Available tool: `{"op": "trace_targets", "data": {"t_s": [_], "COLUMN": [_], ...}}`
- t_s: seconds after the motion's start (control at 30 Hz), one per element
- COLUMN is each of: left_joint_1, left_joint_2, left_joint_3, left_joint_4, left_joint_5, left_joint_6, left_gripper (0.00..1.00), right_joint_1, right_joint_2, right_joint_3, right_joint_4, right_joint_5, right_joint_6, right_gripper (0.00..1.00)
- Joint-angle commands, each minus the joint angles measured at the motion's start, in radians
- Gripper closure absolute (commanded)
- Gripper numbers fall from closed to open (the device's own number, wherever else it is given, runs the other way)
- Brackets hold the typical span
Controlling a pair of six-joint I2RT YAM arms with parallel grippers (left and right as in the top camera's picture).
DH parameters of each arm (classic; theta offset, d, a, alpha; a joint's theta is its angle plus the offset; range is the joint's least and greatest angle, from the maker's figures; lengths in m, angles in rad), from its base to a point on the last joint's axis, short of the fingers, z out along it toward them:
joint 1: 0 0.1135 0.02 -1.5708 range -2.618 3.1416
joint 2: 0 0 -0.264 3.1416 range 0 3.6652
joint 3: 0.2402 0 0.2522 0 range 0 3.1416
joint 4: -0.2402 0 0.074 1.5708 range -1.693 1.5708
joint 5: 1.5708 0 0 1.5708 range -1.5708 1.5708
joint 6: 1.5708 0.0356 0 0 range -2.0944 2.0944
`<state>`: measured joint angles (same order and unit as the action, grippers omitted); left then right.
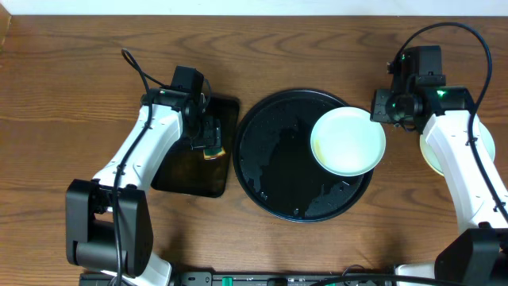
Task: Clean dirty plates on tray and stack at the side
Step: 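Carry the mint-green plate right toward the plate stack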
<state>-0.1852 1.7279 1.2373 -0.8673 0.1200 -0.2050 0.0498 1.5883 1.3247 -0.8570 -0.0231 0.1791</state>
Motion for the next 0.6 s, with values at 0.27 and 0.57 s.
{"op": "trace_targets", "data": {"t_s": [0.27, 0.57], "left_joint_1": [0.005, 0.005], "left_joint_2": [-0.002, -0.002], "left_joint_3": [-0.002, -0.002], "left_joint_4": [0.001, 0.006], "left_joint_5": [-0.016, -0.016], "left_joint_6": [0.009, 0.009], "left_gripper": [0.20, 0.20], "right_joint_1": [-0.143, -0.189], "right_joint_2": [0.029, 0.213], "right_joint_3": [0.003, 0.003], "right_joint_4": [-0.043, -0.077], "right_joint_5": [-0.035, -0.200], "right_joint_6": [-0.020, -0.110], "right_gripper": [0.68, 0.66]}}
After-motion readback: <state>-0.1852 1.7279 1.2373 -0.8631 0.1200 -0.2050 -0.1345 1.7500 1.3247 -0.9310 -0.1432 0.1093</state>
